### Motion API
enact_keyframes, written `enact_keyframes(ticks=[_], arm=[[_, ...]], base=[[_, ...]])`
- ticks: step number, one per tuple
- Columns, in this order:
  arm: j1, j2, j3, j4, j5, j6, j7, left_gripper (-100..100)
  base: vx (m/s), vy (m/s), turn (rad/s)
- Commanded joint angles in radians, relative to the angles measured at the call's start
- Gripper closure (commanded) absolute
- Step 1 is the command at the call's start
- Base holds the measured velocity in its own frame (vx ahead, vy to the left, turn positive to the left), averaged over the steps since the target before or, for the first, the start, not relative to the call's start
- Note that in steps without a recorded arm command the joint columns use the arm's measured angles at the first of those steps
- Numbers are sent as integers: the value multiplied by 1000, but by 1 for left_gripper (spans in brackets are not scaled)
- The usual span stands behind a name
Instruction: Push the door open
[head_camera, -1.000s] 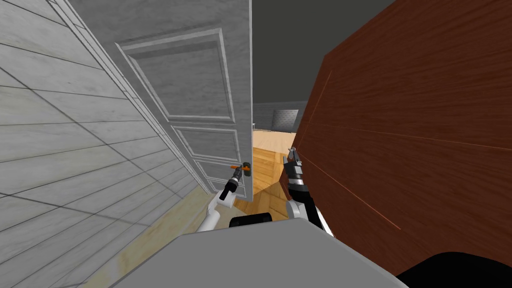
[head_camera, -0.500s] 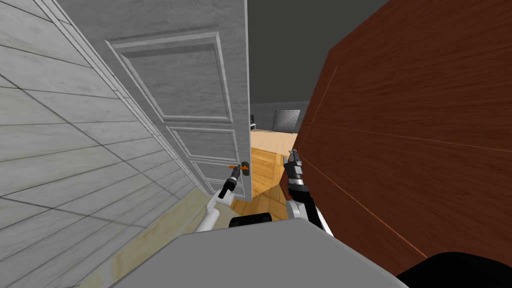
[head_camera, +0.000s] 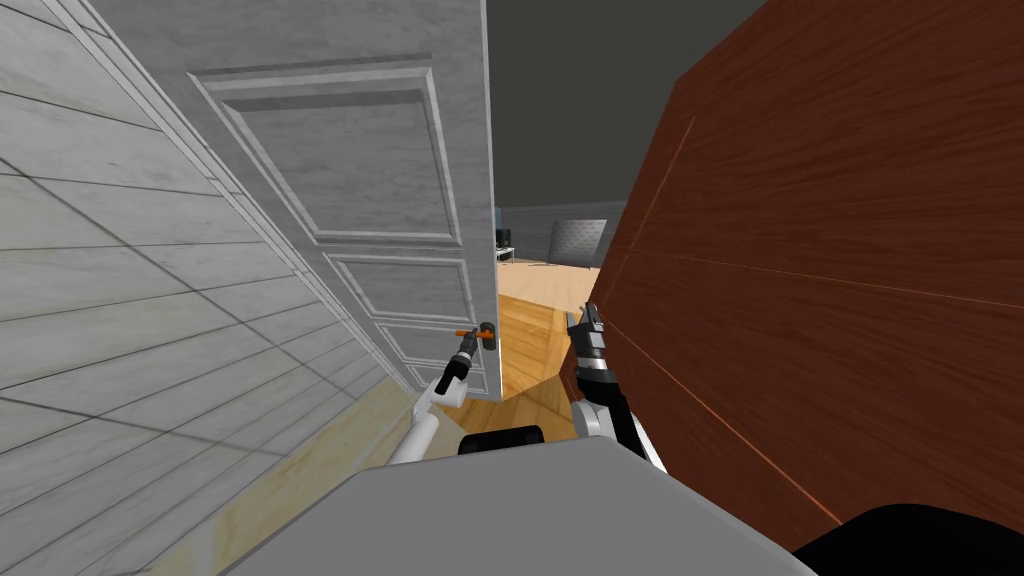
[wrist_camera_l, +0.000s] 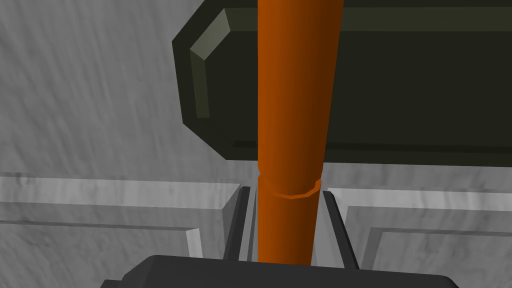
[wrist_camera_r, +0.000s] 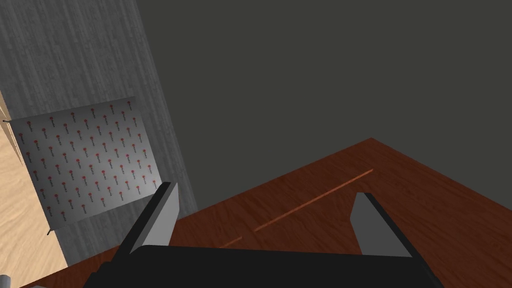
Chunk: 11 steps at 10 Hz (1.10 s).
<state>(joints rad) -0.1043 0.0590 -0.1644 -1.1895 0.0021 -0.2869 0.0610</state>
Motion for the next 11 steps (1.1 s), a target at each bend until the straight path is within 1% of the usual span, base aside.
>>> enact_keyframes(ticks=[1,5,7,9,10,11], arm=[[-7,10,30,0,4,-5,-3,100],[-18,1,68,16,7,-5,-13,100],[-27,-8,101,29,10,-5,-21,100],[-34,-15,123,38,12,-5,-26,100],[-36,-18,131,41,12,-5,-28,100],[-30,-15,123,40,12,-3,-25,100]], base=[[109,-99,41],[90,-92,50],[139,-145,103],[153,-176,76],[125,-154,74],[60,-62,37]])
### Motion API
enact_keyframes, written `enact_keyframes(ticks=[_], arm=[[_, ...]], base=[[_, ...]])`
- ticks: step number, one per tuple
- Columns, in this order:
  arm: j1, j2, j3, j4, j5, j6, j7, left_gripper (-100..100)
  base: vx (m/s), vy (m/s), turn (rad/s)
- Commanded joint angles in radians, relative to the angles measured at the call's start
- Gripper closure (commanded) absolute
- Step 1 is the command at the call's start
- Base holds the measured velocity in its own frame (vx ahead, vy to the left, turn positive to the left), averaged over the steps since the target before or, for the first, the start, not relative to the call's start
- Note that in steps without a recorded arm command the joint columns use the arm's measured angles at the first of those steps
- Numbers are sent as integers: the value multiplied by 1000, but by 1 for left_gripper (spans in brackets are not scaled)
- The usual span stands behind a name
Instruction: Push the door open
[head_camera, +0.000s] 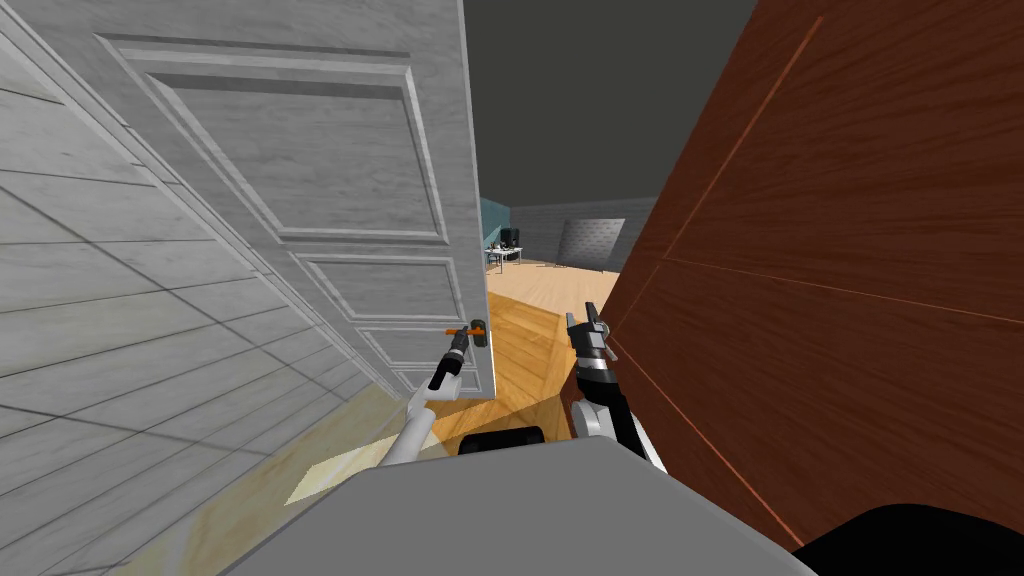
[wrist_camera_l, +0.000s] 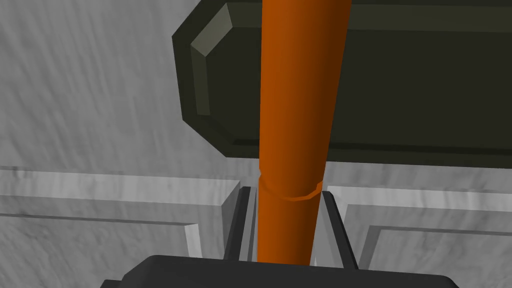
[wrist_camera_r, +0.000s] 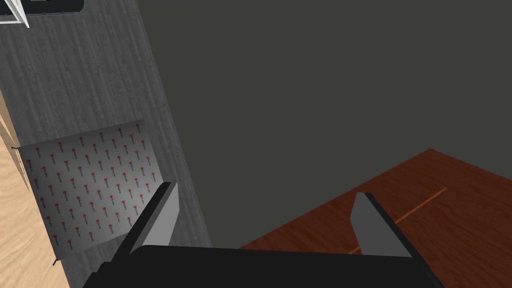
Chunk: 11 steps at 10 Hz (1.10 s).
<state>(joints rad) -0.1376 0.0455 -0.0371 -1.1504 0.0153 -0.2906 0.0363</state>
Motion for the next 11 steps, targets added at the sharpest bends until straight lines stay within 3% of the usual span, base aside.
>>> enact_keyframes(ticks=[1,6,8,11], arm=[[3,15,1,-3,18,-1,-23,100],[10,37,2,-11,62,-2,-78,100],[10,37,2,-11,62,-2,-78,100],[15,44,3,-17,96,-3,-119,100]], base=[[154,12,122],[202,32,117],[118,1,30],[147,9,132]])
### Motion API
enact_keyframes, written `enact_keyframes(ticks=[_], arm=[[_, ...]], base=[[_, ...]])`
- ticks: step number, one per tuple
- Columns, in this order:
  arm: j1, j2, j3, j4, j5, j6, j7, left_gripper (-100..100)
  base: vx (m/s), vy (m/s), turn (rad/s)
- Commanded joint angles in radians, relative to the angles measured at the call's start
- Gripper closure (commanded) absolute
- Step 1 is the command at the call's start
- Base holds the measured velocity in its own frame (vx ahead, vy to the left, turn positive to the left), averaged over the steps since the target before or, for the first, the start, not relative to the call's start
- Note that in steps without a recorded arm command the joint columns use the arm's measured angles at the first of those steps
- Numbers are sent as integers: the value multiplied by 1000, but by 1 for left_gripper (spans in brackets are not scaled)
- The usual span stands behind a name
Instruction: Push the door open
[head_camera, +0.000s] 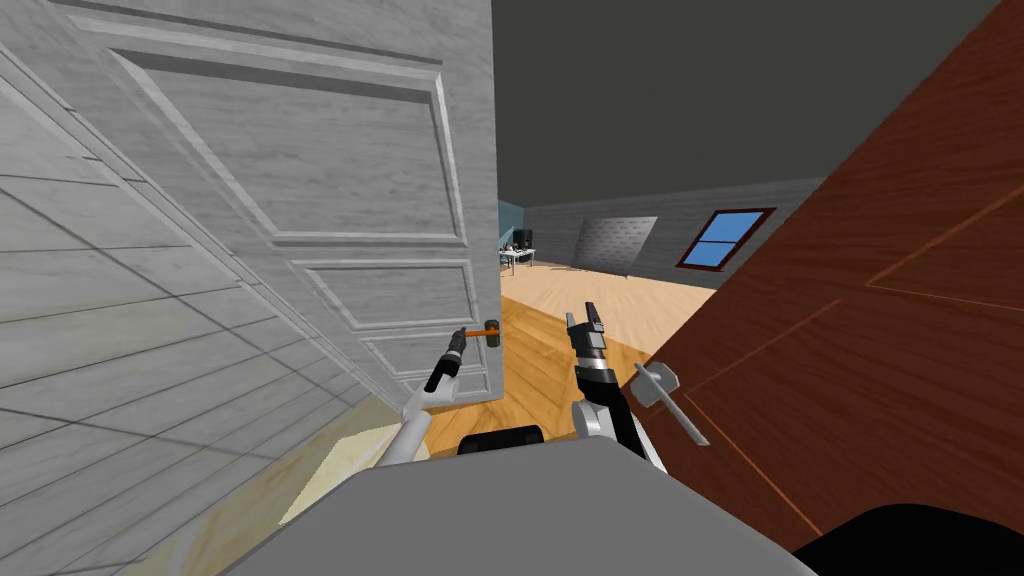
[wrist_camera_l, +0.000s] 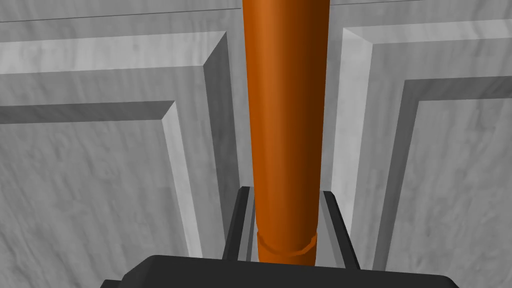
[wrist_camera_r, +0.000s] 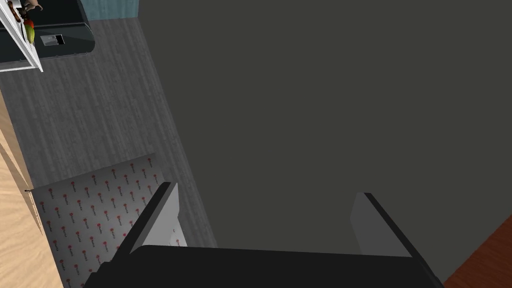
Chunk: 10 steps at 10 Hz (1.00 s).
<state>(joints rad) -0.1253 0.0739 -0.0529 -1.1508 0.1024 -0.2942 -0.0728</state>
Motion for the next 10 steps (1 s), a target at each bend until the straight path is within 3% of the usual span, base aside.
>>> enact_keyframes(ticks=[1,4,6,7,10], arm=[[4,17,19,-18,19,0,-23,100],[7,18,19,-21,35,0,-42,100],[11,16,20,-26,62,-1,-76,100],[16,14,-15,-29,65,-3,-76,-100],[31,11,-69,-44,87,-2,-103,-100]], base=[[153,-17,117],[151,-4,80],[154,33,230],[99,17,266],[-36,-28,171]])
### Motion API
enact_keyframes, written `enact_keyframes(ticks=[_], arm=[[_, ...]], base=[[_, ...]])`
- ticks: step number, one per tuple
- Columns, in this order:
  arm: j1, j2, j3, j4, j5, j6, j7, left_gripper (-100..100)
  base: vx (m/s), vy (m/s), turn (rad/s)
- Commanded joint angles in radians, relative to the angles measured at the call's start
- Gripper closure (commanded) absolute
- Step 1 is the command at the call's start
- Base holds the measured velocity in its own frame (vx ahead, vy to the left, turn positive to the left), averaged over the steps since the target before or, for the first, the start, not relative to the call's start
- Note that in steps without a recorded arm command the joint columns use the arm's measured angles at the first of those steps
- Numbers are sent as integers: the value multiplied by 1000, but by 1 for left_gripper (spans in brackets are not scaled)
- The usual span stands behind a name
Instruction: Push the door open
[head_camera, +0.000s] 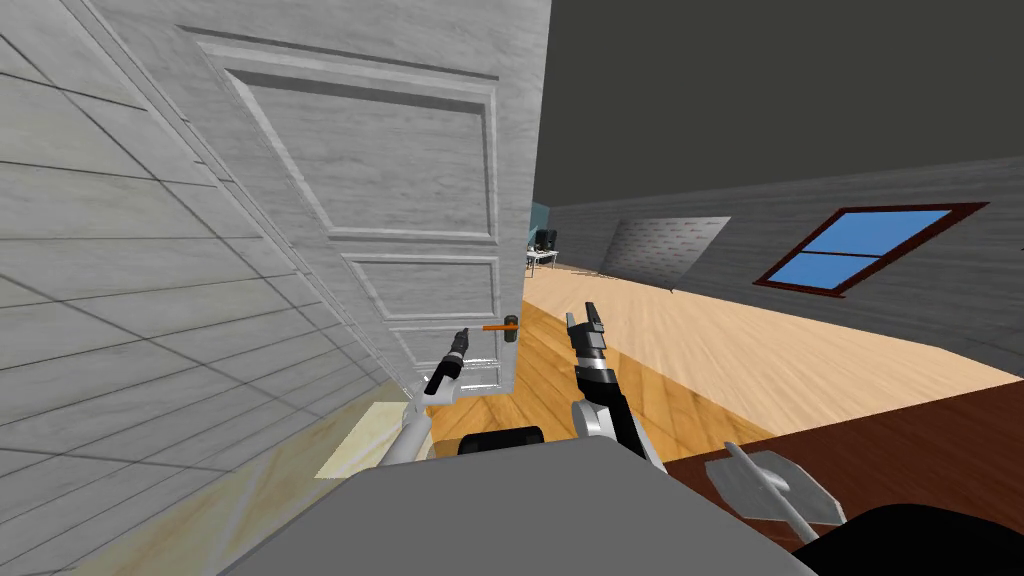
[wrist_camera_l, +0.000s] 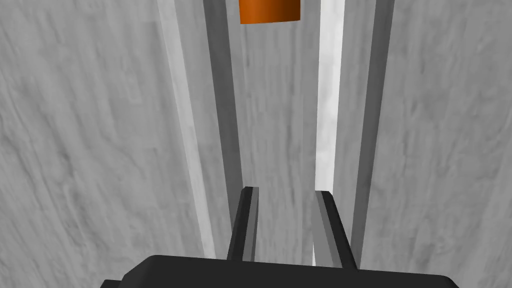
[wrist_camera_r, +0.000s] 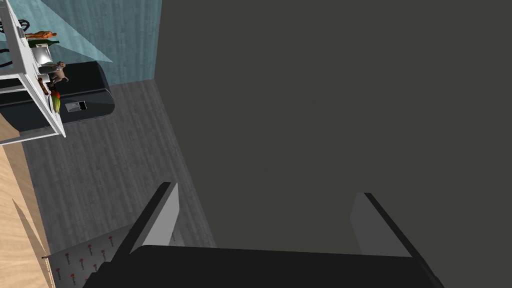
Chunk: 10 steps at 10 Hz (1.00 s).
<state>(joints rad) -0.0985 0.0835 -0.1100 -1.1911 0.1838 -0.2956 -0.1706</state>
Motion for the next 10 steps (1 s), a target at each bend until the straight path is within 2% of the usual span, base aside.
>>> enact_keyframes(ticks=[1,6,10], arm=[[8,1,-29,-8,12,0,-13,-100],[34,-10,-126,-33,51,1,-59,-100],[57,-23,-212,-55,85,3,-101,-100]], base=[[-35,-39,167],[-11,-29,167],[-17,-35,219]])
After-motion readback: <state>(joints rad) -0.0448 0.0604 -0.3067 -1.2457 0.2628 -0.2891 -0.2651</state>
